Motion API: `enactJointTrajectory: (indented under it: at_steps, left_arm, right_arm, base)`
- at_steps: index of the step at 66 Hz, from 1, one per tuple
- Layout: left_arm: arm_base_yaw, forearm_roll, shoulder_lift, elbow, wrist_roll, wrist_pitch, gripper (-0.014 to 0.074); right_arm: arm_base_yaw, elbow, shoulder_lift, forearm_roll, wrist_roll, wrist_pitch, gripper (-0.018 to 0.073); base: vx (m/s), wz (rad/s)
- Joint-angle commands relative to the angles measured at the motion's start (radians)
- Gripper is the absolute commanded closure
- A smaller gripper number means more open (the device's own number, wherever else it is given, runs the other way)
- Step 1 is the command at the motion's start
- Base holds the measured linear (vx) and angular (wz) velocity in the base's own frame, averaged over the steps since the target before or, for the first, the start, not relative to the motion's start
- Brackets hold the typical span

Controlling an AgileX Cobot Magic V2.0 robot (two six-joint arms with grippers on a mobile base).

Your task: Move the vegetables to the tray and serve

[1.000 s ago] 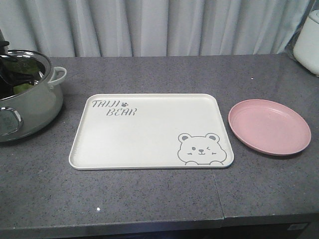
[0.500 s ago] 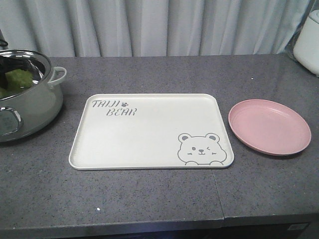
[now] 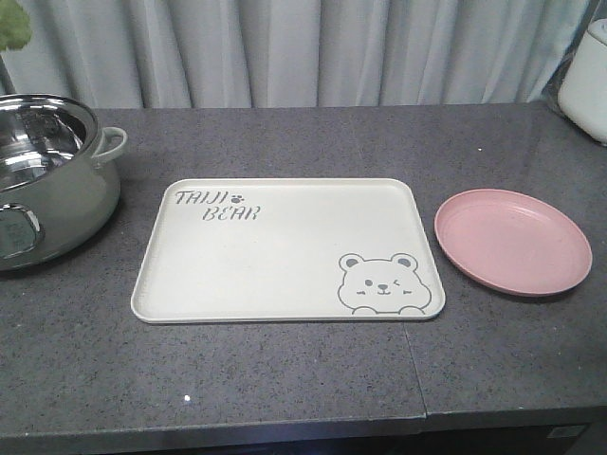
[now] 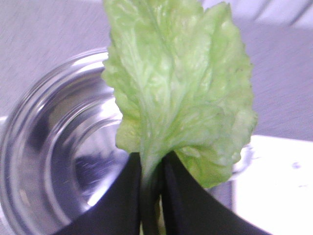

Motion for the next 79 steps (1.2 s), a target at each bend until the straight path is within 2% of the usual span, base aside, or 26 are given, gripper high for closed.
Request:
enactJointTrajectory:
  at_steps: [1,3,15,19,22,27,39,52,58,69,79]
  left_arm:
    - [-0.004,-0.140,-0.107,-0.027,0.039,-0.098,0.0604]
    - [-0.004,-0.172,-0.120,-0.027,0.053,-0.103,0.0604]
    - [-0.005,-0.593,-0.163,-0.027,0.247,-0.046,0.0603]
    - [-0.018,-0.694,-0.163,-0.027,0.304,-0.016,0.0603]
    - [-0.042,-0.727,-0.162,-0.027,0.336,-0.003,0.0603]
    - [-0.088,-0.732,-0.160,-0.027,0.365,0.006,0.0603]
    - [-0.212,-0.731,-0.156,-0.024,0.426,-0.005,0.0603]
    - [-0.330,-0.724,-0.156,-0.024,0.475,-0.024,0.0603]
    - [-0.370,-0.707,-0.151,-0.024,0.478,-0.026,0.0603]
    - [-0.419,-0.696,-0.118,-0.024,0.478,-0.024,0.0603]
    - [-0.460,-0.696,-0.101,-0.024,0.487,-0.030,0.0603]
  right_arm:
    - [0.080,-0.101,0.093,0.015,0.014,-0.111,-0.0034]
    - [0.116,-0.128,0.128,0.013,0.021,-0.122,-0.0034]
    - [0.277,-0.260,0.284,0.008,0.033,-0.176,-0.0034]
    - [0.324,-0.295,0.318,0.008,0.040,-0.200,-0.0034]
    - [0.345,-0.316,0.340,0.008,0.041,-0.217,-0.0034]
    - [0.370,-0.356,0.368,0.003,0.043,-0.243,-0.0034]
    - [0.368,-0.384,0.408,-0.012,0.110,-0.355,-0.0034]
    - [0.367,-0.384,0.445,-0.206,0.324,-0.494,-0.0034]
    - [0.365,-0.384,0.460,-0.259,0.384,-0.536,-0.0034]
    - [0.365,-0.384,0.490,-0.254,0.394,-0.606,-0.0034]
    - [0.365,-0.390,0.519,-0.224,0.399,-0.612,-0.0034]
  base:
    - [0.00,0.00]
    - [0.00,0.00]
    - [0.00,0.00]
    - [0.00,0.00]
    - [0.00,0.00]
    - [0.00,0.00]
    - [0.00,0.00]
    - [0.00,0.00]
    - [0.00,0.00]
    - [0.00,0.00]
    - [0.00,0.00]
